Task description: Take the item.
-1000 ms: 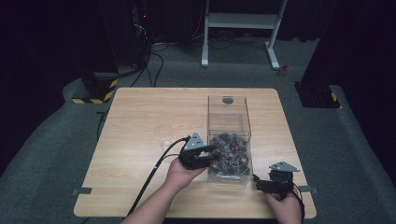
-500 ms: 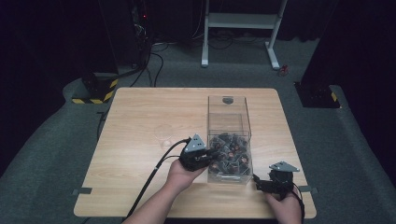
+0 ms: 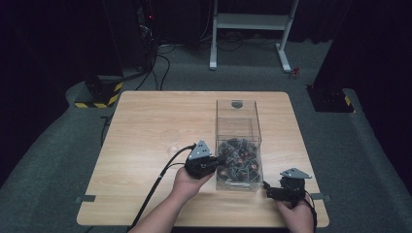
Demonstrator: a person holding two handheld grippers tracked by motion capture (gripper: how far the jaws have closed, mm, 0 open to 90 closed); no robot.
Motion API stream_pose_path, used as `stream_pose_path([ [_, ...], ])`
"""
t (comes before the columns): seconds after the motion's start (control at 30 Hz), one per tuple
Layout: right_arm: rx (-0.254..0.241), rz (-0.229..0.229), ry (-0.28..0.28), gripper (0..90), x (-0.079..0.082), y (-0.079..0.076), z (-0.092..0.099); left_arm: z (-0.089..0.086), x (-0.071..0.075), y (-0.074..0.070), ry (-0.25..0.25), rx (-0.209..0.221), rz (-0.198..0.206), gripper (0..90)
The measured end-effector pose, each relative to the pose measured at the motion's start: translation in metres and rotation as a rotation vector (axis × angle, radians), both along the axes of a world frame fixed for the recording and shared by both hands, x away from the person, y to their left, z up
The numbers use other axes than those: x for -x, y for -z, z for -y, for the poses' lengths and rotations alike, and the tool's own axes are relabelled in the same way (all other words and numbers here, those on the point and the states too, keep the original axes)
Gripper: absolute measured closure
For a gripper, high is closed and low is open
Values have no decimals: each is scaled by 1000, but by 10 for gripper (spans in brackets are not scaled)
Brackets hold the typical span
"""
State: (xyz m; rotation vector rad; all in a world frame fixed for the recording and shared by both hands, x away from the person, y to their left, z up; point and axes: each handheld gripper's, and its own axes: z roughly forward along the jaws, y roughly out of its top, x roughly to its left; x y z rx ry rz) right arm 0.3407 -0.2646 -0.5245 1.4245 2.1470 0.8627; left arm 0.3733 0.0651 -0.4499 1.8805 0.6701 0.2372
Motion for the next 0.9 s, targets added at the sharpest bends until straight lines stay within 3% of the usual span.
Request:
stream_pose_path([
  [0.9,0,0,0,79,0,0,0,-13,4,-15,-22,76,32,900],
])
